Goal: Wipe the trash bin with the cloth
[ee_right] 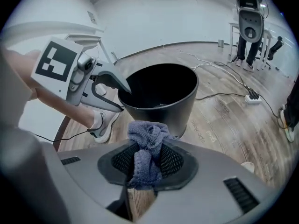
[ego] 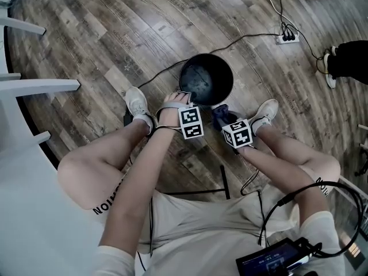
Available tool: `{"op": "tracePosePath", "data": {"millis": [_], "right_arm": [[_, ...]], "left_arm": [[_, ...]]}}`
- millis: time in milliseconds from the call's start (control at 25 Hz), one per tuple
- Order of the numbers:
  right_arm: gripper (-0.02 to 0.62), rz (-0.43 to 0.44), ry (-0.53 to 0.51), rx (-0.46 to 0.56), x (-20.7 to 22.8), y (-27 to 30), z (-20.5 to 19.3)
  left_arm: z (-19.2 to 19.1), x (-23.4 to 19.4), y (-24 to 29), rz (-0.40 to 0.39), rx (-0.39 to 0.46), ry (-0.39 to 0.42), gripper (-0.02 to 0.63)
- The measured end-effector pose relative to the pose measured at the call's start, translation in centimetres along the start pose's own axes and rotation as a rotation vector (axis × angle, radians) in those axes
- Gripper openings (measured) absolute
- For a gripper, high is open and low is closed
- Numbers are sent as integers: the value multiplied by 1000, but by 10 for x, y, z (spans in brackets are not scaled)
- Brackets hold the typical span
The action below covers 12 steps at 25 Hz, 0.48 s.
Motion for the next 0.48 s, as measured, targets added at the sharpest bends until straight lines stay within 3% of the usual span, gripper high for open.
{"op": "tracePosePath", "data": {"millis": [120, 240, 480], "right_arm": [[103, 20, -16, 15, -10, -1, 8], [103, 41, -30, 34, -21, -4, 13], [103, 41, -52, 50, -28, -9, 18]], "left_arm": [[-6, -4, 2, 1, -2, 44, 183], [-6, -4, 3, -27, 35, 40, 183], [-3, -4, 6, -30, 22, 30, 178]]}}
Point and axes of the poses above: the fingertips, and each gripper's own axes: y forward along the fingers, x to its right, z out of its top, the point moved 3 cm from there along -y, backward along the fingers, and after that the axes turned 2 degrees about z, right-handed, at the moved point
